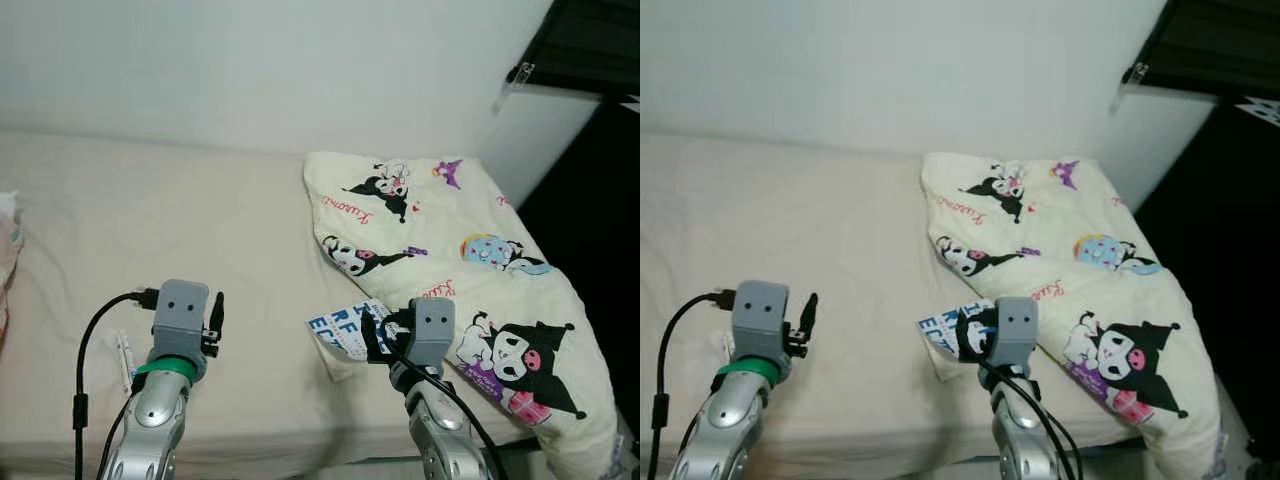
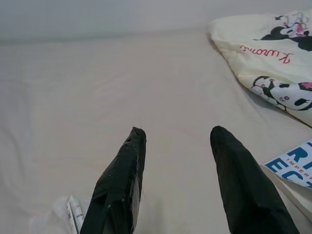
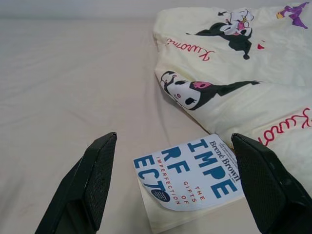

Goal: Clean up the room

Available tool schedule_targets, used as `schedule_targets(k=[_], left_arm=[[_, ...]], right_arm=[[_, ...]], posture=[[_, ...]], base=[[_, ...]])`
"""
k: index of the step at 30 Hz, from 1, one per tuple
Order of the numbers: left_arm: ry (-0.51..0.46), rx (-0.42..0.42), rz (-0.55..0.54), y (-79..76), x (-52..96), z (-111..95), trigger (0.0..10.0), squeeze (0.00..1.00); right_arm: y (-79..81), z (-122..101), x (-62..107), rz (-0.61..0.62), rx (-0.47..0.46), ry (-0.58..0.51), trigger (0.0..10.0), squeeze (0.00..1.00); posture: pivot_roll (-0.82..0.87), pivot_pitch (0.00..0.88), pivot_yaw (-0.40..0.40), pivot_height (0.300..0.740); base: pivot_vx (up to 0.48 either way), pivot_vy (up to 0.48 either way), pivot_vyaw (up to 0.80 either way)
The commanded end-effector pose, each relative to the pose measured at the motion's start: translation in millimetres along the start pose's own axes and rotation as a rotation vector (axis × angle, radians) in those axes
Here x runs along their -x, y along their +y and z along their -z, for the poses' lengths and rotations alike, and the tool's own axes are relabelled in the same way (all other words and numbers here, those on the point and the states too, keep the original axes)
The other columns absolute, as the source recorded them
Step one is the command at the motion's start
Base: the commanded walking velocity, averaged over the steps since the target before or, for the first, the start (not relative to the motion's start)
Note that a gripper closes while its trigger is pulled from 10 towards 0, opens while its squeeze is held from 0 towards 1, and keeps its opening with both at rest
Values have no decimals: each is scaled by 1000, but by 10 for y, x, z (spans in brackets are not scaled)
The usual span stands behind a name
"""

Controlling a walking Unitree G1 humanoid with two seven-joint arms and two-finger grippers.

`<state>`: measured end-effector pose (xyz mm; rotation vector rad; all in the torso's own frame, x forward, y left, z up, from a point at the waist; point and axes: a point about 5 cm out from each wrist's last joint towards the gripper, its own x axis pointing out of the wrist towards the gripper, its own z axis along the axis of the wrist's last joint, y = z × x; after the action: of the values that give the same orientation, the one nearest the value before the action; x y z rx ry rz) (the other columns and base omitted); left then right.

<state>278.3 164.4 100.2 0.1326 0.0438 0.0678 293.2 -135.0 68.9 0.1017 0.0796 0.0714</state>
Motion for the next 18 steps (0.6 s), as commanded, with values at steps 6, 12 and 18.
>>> schedule_targets(k=[6, 12, 18], left_arm=[[46, 12, -6, -13, 47, 97, 10000, 0], [45, 11, -9, 0, 60, 102, 10000, 0], [47, 9, -7, -10, 58, 103, 10000, 0]], right_arm=[[-25, 37, 13, -3, 8, 20, 10000, 0], [-26, 42, 27, -7, 11, 22, 10000, 0], [-28, 41, 30, -6, 11, 22, 10000, 0]], posture=[[59, 52, -52, 740], [57, 54, -53, 740], [56, 56, -51, 740]], base=[[0, 305, 0], [0, 317, 0], [0, 298, 0]])
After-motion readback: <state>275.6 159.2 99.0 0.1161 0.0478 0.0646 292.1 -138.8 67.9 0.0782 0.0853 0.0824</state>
